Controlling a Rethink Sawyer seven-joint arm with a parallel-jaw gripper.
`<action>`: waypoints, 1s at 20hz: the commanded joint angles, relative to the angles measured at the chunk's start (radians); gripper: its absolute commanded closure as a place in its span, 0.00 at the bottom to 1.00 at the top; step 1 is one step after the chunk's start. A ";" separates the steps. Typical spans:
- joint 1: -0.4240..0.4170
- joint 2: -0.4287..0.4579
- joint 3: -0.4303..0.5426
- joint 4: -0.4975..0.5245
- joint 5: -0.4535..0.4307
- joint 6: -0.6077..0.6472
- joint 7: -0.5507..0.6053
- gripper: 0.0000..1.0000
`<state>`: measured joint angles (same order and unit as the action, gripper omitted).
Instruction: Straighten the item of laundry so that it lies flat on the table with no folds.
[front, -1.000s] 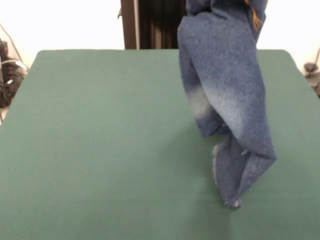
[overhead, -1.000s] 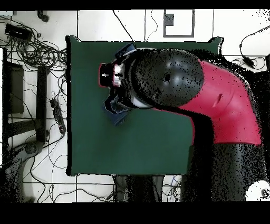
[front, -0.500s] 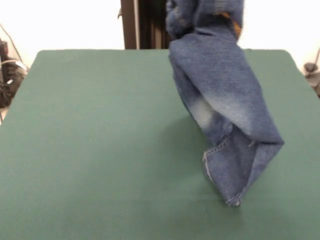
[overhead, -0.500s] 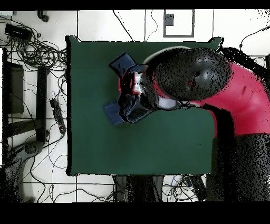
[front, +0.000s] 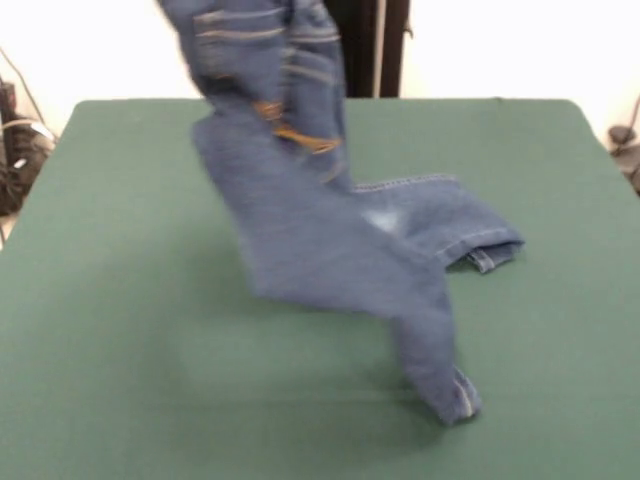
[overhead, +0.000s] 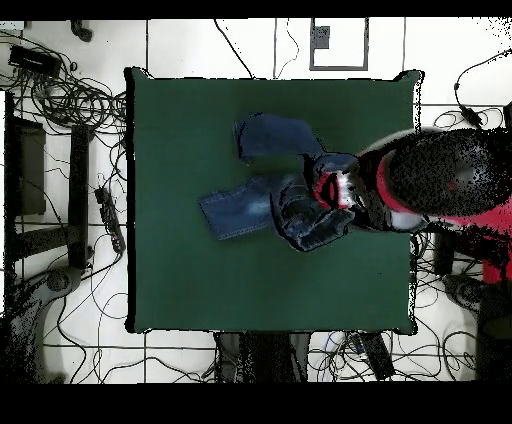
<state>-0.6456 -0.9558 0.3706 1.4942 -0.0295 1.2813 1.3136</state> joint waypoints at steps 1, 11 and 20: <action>-0.062 0.091 0.143 0.082 -0.140 0.142 -0.418 1.00; -0.170 0.064 0.194 -0.070 -0.277 0.374 -0.599 1.00; -0.242 0.013 0.246 -0.113 -0.346 0.469 -0.711 1.00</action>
<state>-0.8902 -0.8847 0.4730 1.4144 -0.3339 1.6136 0.9627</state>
